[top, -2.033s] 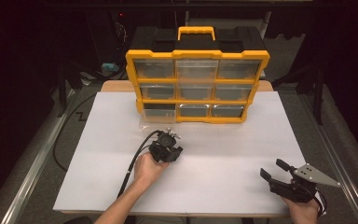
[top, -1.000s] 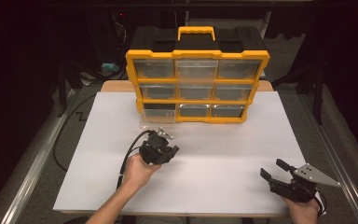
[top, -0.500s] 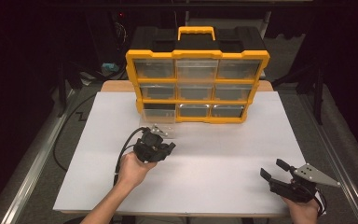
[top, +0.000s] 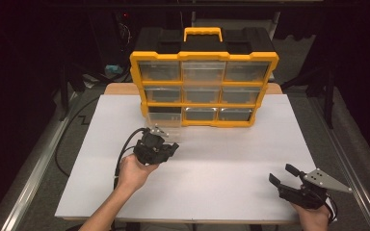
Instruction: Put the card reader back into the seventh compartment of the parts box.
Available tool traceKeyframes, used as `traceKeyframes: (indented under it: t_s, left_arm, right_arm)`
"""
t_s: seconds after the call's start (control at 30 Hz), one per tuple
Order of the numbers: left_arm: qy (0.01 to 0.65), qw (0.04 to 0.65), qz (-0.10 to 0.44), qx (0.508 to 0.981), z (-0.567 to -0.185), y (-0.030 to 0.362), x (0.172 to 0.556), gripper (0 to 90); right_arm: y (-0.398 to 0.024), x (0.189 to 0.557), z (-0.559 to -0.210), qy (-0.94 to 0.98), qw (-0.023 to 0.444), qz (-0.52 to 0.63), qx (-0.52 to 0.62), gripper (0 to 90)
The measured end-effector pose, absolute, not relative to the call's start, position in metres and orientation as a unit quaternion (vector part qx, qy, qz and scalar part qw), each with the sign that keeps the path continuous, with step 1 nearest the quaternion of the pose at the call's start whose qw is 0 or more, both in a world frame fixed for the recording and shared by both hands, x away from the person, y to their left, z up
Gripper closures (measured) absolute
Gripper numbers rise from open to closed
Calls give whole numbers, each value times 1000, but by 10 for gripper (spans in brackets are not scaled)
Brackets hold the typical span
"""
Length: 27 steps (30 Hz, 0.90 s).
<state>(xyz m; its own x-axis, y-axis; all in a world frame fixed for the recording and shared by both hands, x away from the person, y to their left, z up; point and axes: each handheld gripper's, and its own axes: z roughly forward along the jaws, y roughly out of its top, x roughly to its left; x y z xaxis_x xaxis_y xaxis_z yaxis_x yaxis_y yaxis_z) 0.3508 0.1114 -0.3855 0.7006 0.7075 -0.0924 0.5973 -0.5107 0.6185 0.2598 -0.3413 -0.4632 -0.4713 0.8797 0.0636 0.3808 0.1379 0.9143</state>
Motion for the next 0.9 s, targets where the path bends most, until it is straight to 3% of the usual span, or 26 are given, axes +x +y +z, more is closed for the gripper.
traceKeyframes:
  t_s: [0.9]
  left_arm:
    - [392,347,108,845,-351,127,363,730]
  right_arm:
    - [-341,260,-463,710,257,483,443,253]
